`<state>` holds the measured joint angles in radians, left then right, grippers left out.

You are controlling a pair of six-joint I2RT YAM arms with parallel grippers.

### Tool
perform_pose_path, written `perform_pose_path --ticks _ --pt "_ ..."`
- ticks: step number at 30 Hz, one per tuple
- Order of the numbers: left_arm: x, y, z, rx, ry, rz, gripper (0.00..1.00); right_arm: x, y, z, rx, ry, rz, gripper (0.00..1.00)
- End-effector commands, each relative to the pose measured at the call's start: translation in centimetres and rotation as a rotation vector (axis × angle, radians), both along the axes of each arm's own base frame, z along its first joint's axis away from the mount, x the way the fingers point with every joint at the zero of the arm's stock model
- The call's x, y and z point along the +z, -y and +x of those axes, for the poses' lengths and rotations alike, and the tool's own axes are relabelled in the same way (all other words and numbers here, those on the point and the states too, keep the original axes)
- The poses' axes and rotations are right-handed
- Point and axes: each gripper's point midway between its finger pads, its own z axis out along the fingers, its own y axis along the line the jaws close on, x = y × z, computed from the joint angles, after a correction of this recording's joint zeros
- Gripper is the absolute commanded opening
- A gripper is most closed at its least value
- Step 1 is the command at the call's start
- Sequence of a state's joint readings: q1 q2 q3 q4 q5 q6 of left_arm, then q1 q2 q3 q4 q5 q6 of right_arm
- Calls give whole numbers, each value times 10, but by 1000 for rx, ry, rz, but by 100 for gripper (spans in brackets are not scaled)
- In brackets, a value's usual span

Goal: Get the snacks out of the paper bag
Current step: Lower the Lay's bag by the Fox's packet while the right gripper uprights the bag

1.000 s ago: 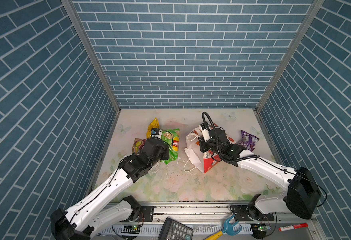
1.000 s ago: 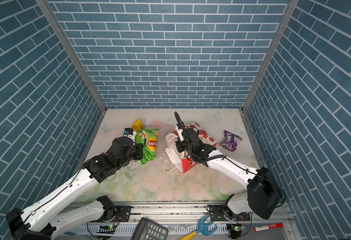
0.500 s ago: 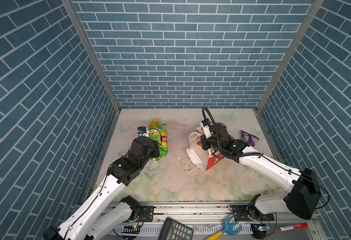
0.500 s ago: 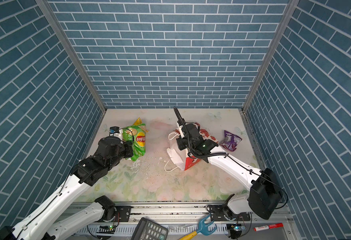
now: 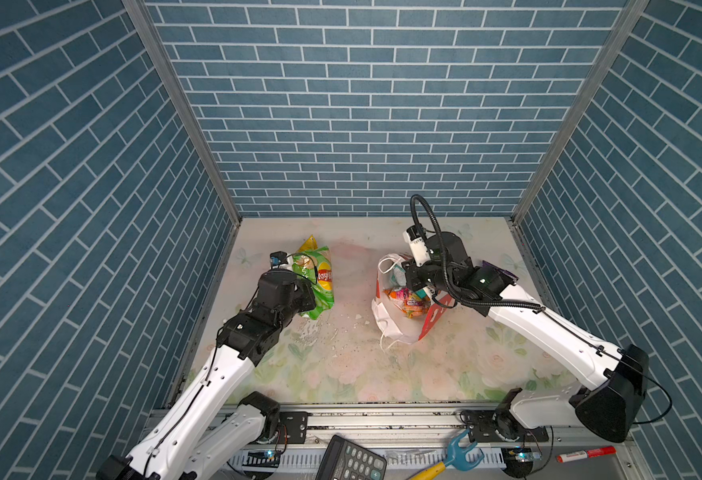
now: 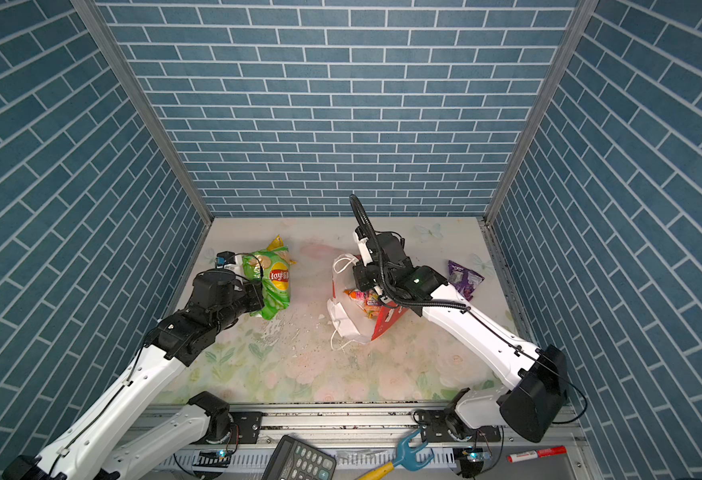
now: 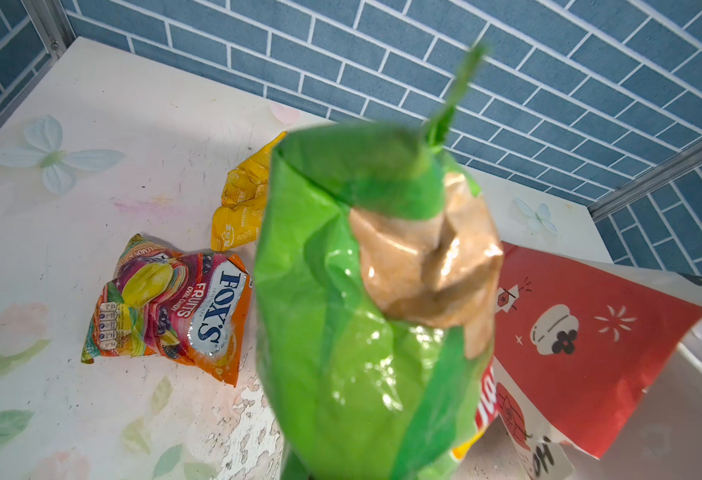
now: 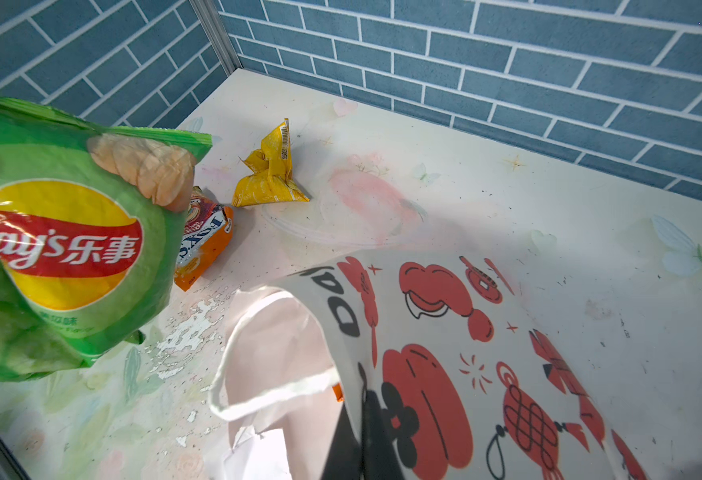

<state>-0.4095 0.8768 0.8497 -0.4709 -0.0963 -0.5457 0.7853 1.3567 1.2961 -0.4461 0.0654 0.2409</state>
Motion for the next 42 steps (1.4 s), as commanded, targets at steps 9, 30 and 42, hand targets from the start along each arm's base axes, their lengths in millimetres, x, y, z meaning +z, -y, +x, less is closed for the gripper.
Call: perform_pose_path --ticks 9,30,42 --pt "-1 -13 25 45 27 -66 0 52 0 20 -51 -12 71 0" --pt "-22 -43 53 130 -23 -55 0 21 51 56 -250 -19 -68 0" --pt "-24 -69 74 199 -29 -46 0 10 55 48 -253 -43 -35 0"
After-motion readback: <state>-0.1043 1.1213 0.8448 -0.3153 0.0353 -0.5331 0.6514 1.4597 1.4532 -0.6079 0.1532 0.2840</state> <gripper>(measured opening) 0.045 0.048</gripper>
